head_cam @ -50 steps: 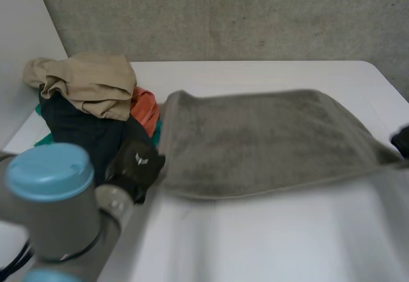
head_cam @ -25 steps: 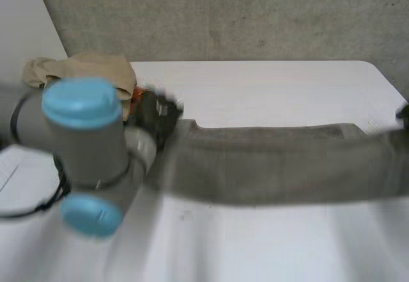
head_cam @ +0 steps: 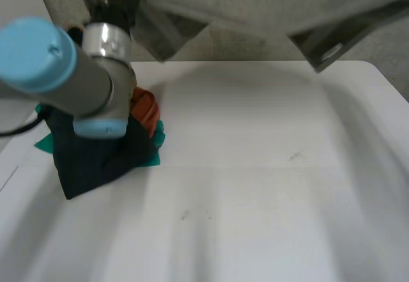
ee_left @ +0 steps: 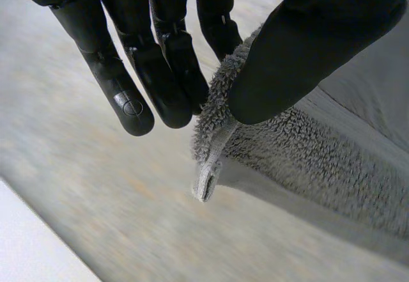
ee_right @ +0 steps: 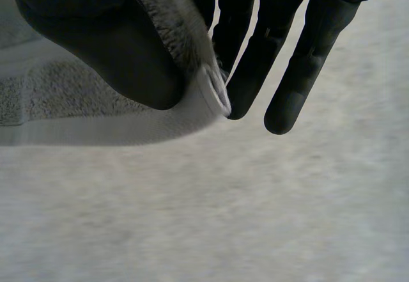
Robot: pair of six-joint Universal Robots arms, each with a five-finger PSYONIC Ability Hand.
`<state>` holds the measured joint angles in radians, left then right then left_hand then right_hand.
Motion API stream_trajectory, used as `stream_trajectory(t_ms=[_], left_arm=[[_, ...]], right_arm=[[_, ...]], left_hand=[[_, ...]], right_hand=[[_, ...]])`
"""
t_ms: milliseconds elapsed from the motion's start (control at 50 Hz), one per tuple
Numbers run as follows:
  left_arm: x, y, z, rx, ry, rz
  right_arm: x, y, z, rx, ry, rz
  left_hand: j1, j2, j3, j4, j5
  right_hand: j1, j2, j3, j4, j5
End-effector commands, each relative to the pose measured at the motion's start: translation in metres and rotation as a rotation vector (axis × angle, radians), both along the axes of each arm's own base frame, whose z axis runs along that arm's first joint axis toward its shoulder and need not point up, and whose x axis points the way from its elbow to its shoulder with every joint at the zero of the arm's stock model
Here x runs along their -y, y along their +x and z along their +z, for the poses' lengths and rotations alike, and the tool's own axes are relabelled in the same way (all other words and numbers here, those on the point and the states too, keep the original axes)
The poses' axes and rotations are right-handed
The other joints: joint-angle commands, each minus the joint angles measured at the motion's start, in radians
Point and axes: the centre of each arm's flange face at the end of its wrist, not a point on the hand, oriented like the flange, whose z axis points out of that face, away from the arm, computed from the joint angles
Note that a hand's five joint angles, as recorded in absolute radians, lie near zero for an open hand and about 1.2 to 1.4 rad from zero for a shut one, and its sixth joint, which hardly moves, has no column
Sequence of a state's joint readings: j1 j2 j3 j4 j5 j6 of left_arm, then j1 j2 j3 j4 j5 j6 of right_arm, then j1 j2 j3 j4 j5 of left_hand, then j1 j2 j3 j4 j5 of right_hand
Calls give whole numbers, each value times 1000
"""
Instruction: Fold the laundry.
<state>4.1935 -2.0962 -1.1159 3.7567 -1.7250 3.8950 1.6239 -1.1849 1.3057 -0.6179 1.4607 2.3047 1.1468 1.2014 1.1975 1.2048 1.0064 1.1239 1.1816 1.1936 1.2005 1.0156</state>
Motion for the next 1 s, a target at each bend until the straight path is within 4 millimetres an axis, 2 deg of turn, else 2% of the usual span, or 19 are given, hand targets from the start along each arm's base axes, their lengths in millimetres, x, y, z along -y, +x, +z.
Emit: stream_trajectory(t_ms=[20,40,60,100,140,220,240,280,360,380,400,460,480,560,600,700,760,920,1000], left_arm=[[-21,7,-81,77,237,-36],[-24,8,-91,85,266,-38],[-26,10,-96,89,285,-40],[-34,14,-118,109,351,-43],[-41,16,-130,124,390,-48],[-65,20,-154,177,473,-63],[-76,24,-164,210,517,-65],[-87,30,-165,231,549,-66],[-119,49,-162,296,663,-62],[-126,54,-163,313,692,-60],[-141,63,-165,354,760,-57],[-165,78,-168,424,874,-52],[-181,87,-171,476,958,-49],[-213,102,-176,580,1140,-60],[-218,103,-176,601,1163,-66],[-203,89,-166,552,1071,-81],[-184,75,-161,500,988,-87],[-129,39,-150,344,816,-88],[-102,26,-151,292,764,-51]], right_arm=[[-6,5,-71,11,241,95],[-7,5,-80,12,274,103],[-10,6,-100,10,346,113],[-14,5,-119,8,416,117],[-22,5,-138,3,509,116],[-39,3,-155,-9,646,110],[-42,2,-157,-12,676,110],[-49,-1,-163,-23,745,100],[-68,-27,-152,-74,881,27],[-80,-42,-145,-109,952,-18],[-84,-49,-142,-121,981,-37],[-108,-73,-137,-192,1141,-91],[-114,-77,-137,-213,1182,-95],[-133,-90,-137,-290,1314,-95],[-133,-92,-138,-301,1318,-98],[-120,-93,-139,-279,1231,-125],[-111,-90,-142,-248,1176,-132],[-72,-55,-159,-212,990,-71],[-52,-52,-167,-214,913,-105]], left_hand=[[249,195,199,191,215],[249,195,199,191,215],[249,195,199,191,215],[249,195,199,191,215],[249,195,199,191,215],[249,195,199,191,215],[249,195,199,191,215],[249,195,199,191,215],[249,195,199,191,215],[249,195,199,191,215],[249,195,199,191,215],[249,195,199,191,215],[249,195,199,191,215],[249,195,199,191,215],[249,195,199,191,215],[249,195,199,191,215],[249,195,199,191,215],[249,195,199,191,215],[249,195,199,191,215]], right_hand=[[272,215,203,196,206],[272,215,203,196,206],[272,215,203,196,206],[272,215,203,196,206],[272,215,203,196,206],[272,215,203,196,206],[272,215,203,196,206],[272,215,203,196,206],[272,215,203,196,206],[272,215,203,196,206],[272,215,203,196,206],[272,215,203,196,206],[272,215,203,196,206],[272,215,203,196,206],[272,215,203,196,206],[272,215,203,196,206],[272,215,203,196,206],[272,215,203,196,206],[272,215,203,196,206]])
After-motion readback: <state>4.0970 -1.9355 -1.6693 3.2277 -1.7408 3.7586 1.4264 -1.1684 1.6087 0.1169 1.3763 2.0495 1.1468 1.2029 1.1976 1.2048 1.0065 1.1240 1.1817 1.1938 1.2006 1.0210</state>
